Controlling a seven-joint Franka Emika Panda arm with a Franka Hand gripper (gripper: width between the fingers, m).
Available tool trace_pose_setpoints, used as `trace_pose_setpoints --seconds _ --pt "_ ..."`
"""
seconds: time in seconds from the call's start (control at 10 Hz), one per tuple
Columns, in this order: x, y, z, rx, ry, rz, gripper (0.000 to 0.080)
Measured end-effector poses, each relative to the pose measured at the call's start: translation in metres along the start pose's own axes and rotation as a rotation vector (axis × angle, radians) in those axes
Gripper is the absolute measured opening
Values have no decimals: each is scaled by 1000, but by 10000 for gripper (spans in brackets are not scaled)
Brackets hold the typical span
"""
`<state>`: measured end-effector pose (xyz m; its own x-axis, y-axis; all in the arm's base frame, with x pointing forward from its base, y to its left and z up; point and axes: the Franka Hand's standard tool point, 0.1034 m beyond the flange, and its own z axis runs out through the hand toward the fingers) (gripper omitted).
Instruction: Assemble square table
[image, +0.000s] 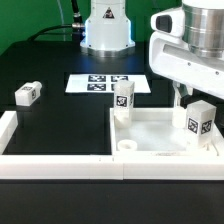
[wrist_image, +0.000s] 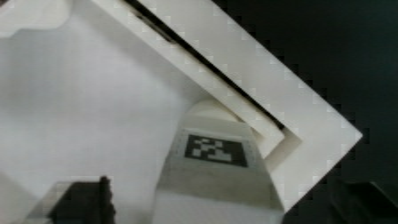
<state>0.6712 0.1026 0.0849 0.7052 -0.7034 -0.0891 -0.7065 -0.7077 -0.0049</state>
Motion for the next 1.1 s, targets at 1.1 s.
trace_pose_setpoints --seconds 1.1 --pt "6 5 1 -17 8 -1000 649"
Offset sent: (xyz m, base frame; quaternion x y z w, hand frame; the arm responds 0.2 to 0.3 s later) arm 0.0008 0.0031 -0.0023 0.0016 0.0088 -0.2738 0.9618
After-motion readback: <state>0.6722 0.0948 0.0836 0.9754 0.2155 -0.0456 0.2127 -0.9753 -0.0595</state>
